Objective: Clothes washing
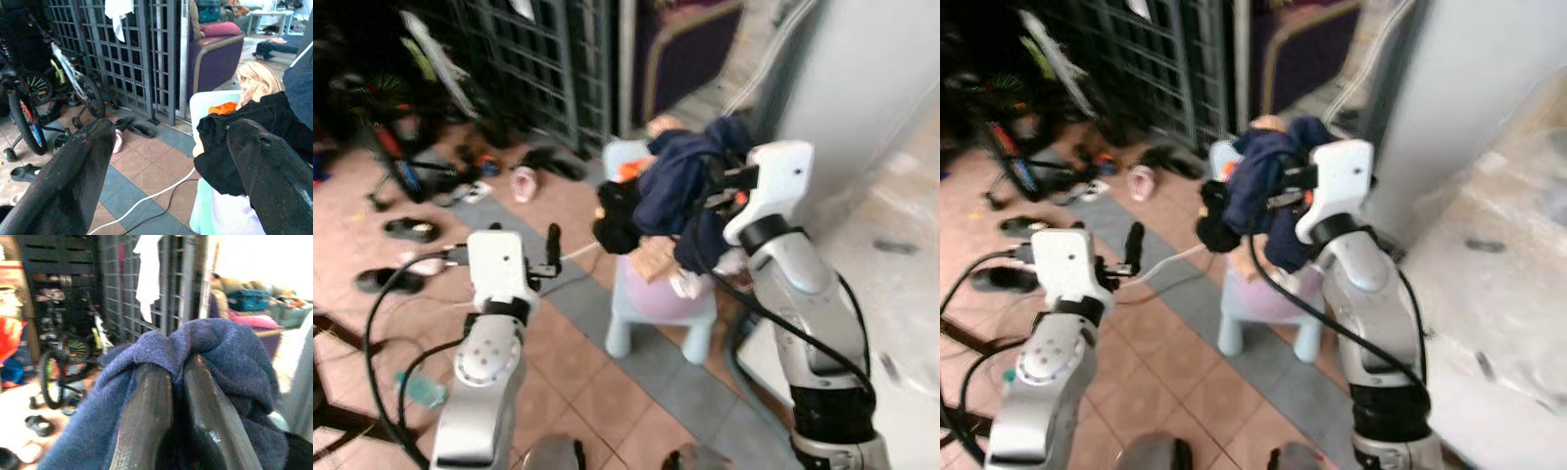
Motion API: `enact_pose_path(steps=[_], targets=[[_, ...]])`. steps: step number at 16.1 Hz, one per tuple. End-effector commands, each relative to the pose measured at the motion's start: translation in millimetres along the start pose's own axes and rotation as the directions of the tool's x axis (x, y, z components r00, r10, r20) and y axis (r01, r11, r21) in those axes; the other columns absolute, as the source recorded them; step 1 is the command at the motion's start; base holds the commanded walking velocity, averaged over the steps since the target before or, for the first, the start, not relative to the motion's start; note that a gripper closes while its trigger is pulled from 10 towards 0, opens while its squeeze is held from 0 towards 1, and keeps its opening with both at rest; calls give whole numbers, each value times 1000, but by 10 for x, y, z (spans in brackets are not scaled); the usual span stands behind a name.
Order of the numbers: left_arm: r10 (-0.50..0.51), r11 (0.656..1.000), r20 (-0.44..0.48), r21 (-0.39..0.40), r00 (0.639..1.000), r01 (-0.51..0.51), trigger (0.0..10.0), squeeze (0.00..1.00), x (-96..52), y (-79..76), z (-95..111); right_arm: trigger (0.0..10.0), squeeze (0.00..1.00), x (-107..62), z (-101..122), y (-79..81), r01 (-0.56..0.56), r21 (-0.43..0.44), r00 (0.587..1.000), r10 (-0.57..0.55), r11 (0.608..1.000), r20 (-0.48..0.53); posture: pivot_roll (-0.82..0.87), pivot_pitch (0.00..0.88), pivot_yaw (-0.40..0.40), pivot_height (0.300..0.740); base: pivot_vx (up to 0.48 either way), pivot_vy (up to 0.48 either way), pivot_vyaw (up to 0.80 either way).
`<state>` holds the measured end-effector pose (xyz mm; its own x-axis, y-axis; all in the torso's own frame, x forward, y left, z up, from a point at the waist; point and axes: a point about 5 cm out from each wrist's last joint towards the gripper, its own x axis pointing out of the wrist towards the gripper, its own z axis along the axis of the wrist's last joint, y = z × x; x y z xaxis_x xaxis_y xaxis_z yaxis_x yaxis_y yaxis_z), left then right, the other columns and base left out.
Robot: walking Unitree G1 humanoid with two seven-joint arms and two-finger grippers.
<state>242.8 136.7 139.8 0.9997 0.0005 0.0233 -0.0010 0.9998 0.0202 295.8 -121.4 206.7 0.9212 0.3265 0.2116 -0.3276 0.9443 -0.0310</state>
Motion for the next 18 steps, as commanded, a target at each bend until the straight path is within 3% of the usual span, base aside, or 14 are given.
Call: enact_pose_path(steps=[1, 4, 13, 18], targets=[[-16, 1000, 2, 5, 1000, 16, 10000, 0, 7, -18, 9, 10000, 0, 17, 59, -45, 26, -22, 999, -25, 999, 30, 3, 66, 24, 740, 0, 0, -800], [-12, 1000, 11, 6, 1000, 11, 10000, 0, 4, -8, 22, 10000, 0, 23, 72, -155, 110, -71, 993, -106, 991, 47, 7, 64, 22, 740, 0, -221, -800], [-18, 1000, 10, 7, 1000, 18, 10000, 0, 13, -30, 14, 10000, 0, 21, 62, -242, 175, -103, 984, -170, 979, 55, 0, 63, 22, 740, 0, -337, -800], [7, 1000, 0, -22, 1000, -7, 10000, 0, 10, 3, 6, 10000, 0, 46, 19, -210, 156, -96, 987, -153, 983, 40, 5, 66, 25, 740, 0, 0, -101]])
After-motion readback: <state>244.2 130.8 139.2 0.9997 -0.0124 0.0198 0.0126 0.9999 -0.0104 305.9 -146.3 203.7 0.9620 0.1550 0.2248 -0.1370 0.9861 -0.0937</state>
